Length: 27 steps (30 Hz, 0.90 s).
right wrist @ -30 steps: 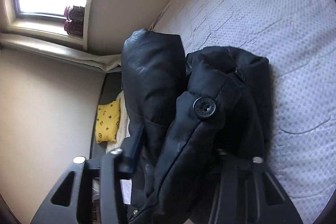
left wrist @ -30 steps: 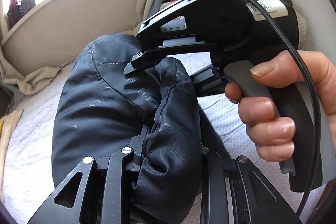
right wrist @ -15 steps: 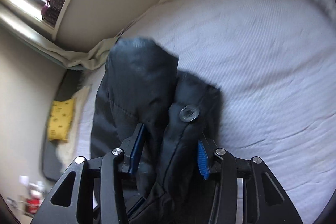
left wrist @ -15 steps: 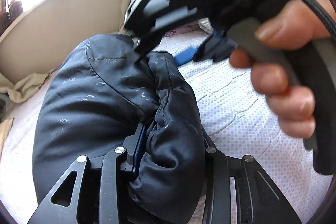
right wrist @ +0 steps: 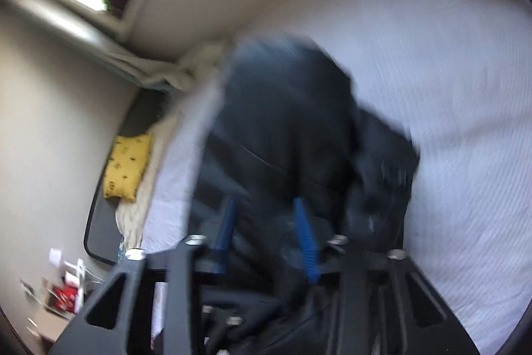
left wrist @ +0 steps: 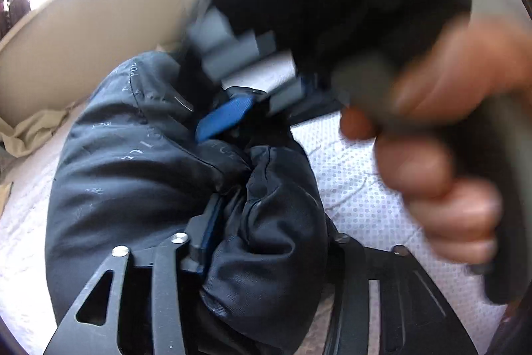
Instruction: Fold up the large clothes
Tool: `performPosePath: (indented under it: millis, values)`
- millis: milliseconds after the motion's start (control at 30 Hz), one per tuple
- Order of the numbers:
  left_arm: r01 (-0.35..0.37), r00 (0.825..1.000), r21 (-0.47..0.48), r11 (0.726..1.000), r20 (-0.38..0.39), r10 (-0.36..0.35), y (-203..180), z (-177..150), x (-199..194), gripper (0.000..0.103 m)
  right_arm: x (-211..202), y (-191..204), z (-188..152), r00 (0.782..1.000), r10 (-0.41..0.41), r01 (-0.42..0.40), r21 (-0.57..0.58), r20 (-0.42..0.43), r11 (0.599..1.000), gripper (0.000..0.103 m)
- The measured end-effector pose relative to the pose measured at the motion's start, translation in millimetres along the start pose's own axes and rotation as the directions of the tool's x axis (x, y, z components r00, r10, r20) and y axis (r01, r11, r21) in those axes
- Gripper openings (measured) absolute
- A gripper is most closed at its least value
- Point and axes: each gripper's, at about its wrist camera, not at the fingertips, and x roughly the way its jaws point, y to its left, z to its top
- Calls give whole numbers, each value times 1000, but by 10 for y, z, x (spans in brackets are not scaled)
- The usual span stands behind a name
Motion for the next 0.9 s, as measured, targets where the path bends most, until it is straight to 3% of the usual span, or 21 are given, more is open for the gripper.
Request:
performPosePath:
  millis: [33,133,333,500,567,667,800,900]
  values:
    - [7,1000,8,1000,-2,-7,0,-1,-18,60,86,-111,-6,1000,-15,16,25,-20,1000,0]
    - [14,1000,73,997,-20,-13,-40,-14,-148,66,168,-298,-15,999,30,-27,80,-42,996,0]
    - [80,996,115,990,-57,-74,21,-135,-669,71,251,-141,-43,994,-105,105,-15,-30,994,0]
    - [237,965,-78,968,-98,-244,544,-296,-1072,71,234,-88,-52,989,-145,145,-26,-10,989,0]
    - [208,973,-149,967,-69,-220,851,-307,-1179,71,229,-86,-64,988,-156,155,-30,-4,987,0]
    - [111,992,-234,966,-25,-120,1354,-282,-1216,70,213,-35,-73,983,-181,181,-45,4,982,0]
    - [170,980,-298,939,-52,-194,1637,-292,-1005,69,205,11,-81,978,-207,207,-68,12,976,0]
    - [161,970,-289,944,-128,-205,1597,-357,-756,64,203,27,-95,977,-215,215,-68,16,974,0]
